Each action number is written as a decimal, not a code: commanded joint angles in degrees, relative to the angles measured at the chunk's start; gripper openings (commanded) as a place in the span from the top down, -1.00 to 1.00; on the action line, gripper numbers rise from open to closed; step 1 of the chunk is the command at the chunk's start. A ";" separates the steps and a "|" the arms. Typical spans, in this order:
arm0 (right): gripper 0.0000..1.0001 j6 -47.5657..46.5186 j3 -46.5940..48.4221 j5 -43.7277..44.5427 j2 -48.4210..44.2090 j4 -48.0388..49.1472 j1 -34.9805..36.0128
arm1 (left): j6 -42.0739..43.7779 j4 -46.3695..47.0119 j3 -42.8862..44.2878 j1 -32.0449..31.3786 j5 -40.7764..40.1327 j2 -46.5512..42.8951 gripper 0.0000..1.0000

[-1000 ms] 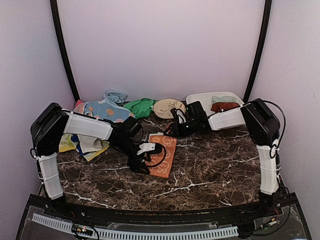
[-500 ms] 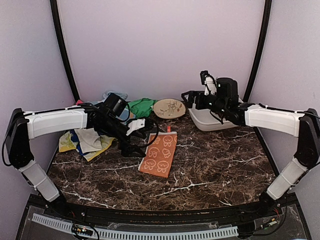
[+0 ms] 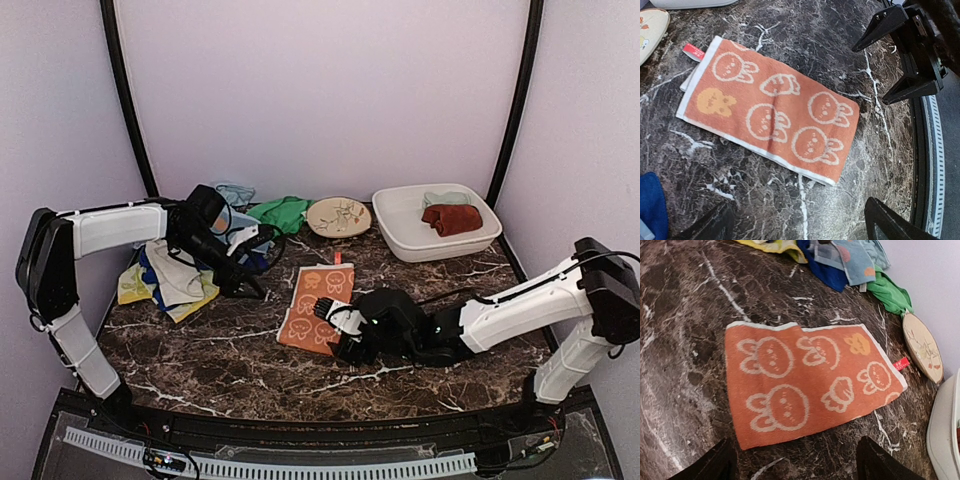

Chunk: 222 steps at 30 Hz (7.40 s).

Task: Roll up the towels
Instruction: Pick up the towel from the center of the board, then roll the towel at the center of the board.

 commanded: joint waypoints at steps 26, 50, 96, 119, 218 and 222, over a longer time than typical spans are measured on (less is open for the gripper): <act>0.82 -3.78 7.31 -13.04 16.00 1.48 -0.75 | 5.89 -0.73 -9.82 2.40 1.06 -5.61 -0.86; 1.00 36.41 9.02 -68.23 21.21 6.60 -18.91 | 11.95 14.18 -9.09 -18.06 -11.12 0.39 -0.76; 0.10 15.64 -8.41 -34.24 -3.21 9.00 -16.77 | -5.46 -1.05 2.46 -16.06 3.98 15.90 1.00; 0.29 -35.22 2.20 12.78 15.04 12.43 11.59 | -8.50 -8.28 11.87 -15.78 0.61 26.81 1.00; -0.95 7.07 -19.83 -1.62 -21.06 16.47 -8.13 | 0.11 -23.63 18.03 -12.62 8.61 31.19 1.00; -0.76 -11.67 -16.49 10.64 -12.94 13.72 6.31 | -2.44 -26.50 22.73 -12.47 8.97 35.03 1.00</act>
